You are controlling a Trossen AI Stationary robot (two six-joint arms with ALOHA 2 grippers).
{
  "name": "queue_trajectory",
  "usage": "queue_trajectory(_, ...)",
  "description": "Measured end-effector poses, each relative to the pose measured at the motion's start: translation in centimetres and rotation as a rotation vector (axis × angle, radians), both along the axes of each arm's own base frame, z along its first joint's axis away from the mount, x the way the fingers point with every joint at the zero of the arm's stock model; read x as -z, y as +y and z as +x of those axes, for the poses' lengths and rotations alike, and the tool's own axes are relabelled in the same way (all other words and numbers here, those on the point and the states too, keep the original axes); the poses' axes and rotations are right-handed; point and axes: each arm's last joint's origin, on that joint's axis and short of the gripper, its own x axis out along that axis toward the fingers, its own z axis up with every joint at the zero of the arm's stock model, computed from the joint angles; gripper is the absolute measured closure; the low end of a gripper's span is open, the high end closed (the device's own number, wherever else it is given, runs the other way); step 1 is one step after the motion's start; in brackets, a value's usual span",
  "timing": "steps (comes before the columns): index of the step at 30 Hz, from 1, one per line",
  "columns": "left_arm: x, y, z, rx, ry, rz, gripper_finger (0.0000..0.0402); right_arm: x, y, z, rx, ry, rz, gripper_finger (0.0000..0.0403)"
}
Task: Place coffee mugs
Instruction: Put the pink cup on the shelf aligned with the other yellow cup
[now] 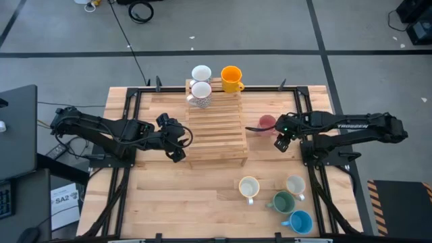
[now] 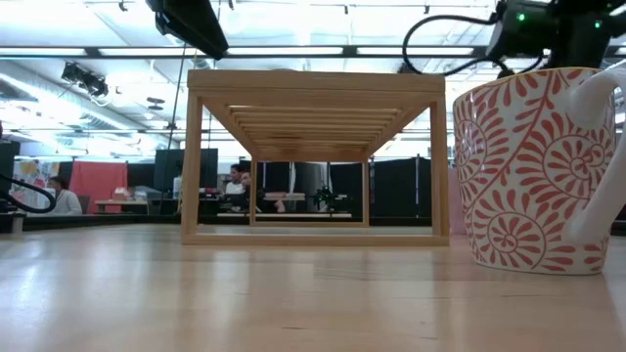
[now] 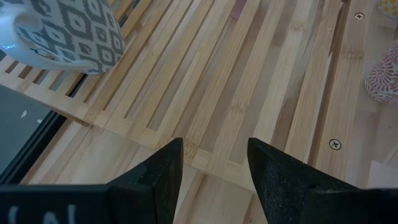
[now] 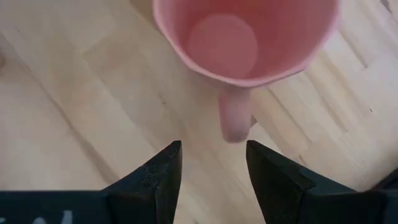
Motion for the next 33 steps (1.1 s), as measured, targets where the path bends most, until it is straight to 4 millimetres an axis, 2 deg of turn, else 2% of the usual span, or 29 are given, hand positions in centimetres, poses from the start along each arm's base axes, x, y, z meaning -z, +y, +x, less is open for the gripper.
queue_trajectory(6,0.0,0.0,0.0,-0.001,-0.003,0.000,0.0216,1.2,-0.2,0.1,0.021,-0.016,-0.044,0.0217)
queue_trajectory(23,-0.1,0.0,0.1,0.000,-0.009,-0.002,0.0216,1.7,-0.9,0.8,0.072,-0.003,-0.095,0.0219)
queue_trajectory(28,0.0,0.0,0.1,0.000,-0.008,-0.002,0.0216,2.4,-1.0,1.3,0.062,0.039,-0.086,0.0235)
queue_trajectory(33,0.0,0.0,0.1,0.000,-0.008,-0.001,0.0216,2.9,-1.0,1.8,0.057,0.063,-0.081,0.0268)
